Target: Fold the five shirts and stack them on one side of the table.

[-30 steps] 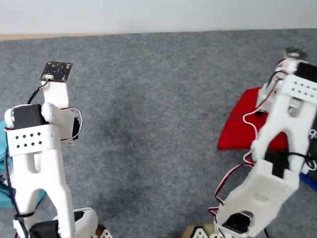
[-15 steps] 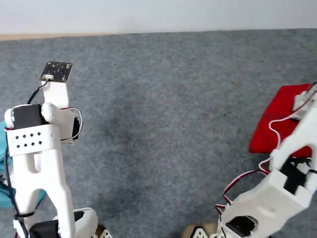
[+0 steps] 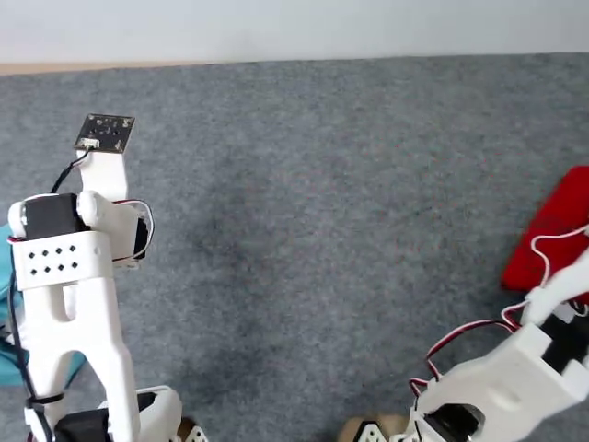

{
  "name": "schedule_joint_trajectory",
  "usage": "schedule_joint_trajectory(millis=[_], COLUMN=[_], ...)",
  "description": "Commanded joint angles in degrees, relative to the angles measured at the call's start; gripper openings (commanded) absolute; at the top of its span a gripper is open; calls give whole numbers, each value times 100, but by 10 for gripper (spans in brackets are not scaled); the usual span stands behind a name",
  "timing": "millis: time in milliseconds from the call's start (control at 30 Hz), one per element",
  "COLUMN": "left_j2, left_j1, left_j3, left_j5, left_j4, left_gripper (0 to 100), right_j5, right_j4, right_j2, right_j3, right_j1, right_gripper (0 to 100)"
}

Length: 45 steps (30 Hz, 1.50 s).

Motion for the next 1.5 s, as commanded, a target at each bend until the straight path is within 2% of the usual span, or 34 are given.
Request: schedule_joint_trajectory(millis=[0,433,700,967,1067,1233,1467], left_j2=[-185,-185,-185,-185,-185,-185,-185], left_j1=[9,9,9,9,9,9,9], left_j3=[-215,-215,-215,-215,-215,-215,-215], left_j5=[-35,-35,-35,-35,-35,-35,-35], left_j4=[62,62,62,62,62,62,62], left_gripper=[6,6,6,6,6,6,6], right_j5=[62,35,70,897,1196,642,554], right_j4=[-154,-400,-866,-1481,-1235,-760,-224], right_j2=[-400,-338,760,1622,1446,875,435], right_j3=[-448,-422,-422,-448,-712,-1565,-1925], right_j1=[224,532,848,1218,1235,1288,1059], right_gripper=[9,9,9,13,93,240,260])
